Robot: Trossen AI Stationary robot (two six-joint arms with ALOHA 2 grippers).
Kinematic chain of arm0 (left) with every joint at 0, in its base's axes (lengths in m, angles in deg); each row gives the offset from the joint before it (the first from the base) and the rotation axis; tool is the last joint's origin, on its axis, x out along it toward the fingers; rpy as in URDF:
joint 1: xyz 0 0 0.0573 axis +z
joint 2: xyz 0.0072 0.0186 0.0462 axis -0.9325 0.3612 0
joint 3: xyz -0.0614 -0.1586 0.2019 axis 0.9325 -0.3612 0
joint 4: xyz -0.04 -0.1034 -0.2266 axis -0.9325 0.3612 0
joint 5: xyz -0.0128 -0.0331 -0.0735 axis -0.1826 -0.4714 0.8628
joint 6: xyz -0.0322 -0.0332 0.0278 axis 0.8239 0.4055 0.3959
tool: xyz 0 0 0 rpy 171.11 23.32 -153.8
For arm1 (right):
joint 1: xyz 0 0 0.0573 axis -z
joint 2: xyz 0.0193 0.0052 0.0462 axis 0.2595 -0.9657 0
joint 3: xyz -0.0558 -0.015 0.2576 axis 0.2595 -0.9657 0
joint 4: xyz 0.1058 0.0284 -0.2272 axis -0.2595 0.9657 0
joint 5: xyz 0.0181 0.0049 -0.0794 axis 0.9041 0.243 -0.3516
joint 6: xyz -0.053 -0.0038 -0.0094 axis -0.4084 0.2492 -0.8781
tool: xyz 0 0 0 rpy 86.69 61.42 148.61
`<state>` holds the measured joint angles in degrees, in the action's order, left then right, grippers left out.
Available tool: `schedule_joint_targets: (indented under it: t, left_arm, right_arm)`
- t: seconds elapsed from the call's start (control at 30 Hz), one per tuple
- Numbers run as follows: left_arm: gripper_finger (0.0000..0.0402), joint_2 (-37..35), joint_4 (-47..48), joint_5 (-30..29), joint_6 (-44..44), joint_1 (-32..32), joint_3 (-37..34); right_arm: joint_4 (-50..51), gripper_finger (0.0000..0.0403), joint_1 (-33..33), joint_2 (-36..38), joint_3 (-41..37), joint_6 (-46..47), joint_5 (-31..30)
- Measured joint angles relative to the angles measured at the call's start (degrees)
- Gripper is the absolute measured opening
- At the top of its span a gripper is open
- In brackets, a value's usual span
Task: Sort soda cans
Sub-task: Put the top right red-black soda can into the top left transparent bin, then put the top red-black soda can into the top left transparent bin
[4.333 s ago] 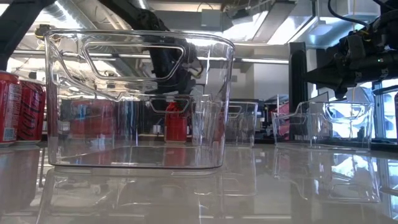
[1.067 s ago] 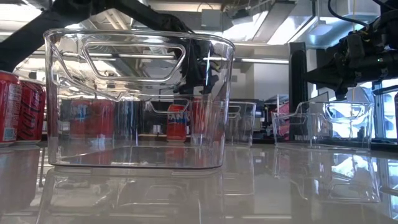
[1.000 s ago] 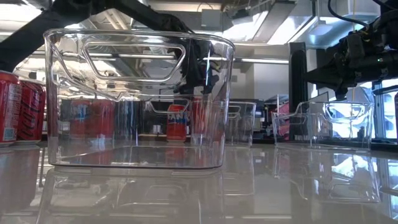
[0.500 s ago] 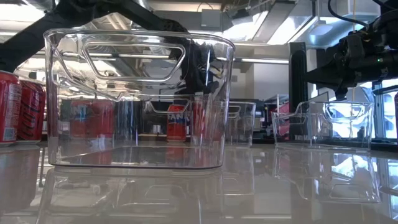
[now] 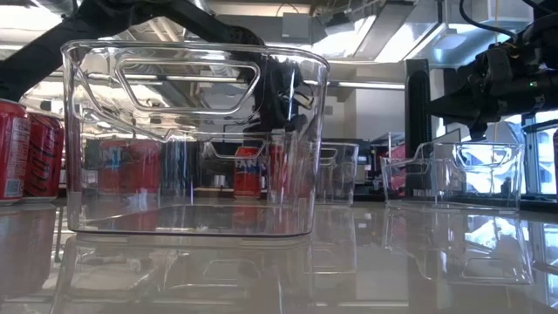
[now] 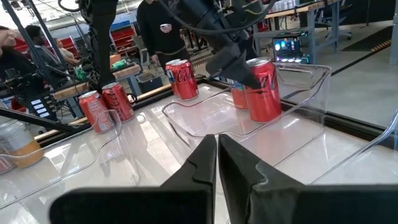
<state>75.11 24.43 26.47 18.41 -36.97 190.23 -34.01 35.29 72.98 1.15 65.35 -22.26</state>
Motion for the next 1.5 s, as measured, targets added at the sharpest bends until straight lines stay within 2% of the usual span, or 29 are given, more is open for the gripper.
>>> schedule_joint_targets:
  t: [0.2,0.47,0.83,1.13,1.33,1.5]
  left_arm:
    - [0.0359,-5.57,3.84,-0.03,-0.98,0.0,1.62]
    - [0.0363,-17.48,17.97,-0.05,-3.2,-0.59,3.69]
    - [0.0363,-31.33,35.58,-0.28,-0.5,-2.62,3.69]
    - [0.0363,-33.83,45.97,-4.89,4.0,-1.81,3.67]
    - [0.0363,-33.85,44.72,-9.66,2.77,-0.38,1.79]
    - [0.0363,-33.83,45.74,-10.3,1.08,1.53,-1.67]
  right_arm:
    - [-0.09,0.0019,0.0,0.0,0.0,0.02,0.0]
    - [-0.11,0.0019,0.0,0.0,0.01,0.1,0.01]
    - [-0.13,0.0019,0.0,0.02,0.01,0.17,0.01]
    - [-0.13,0.0019,0.0,0.01,0.01,0.2,0.02]
    - [-0.14,0.0019,0.0,0.01,-0.01,0.2,0.02]
    - [-0.13,0.0019,0.0,0.0,0.01,0.2,0.02]
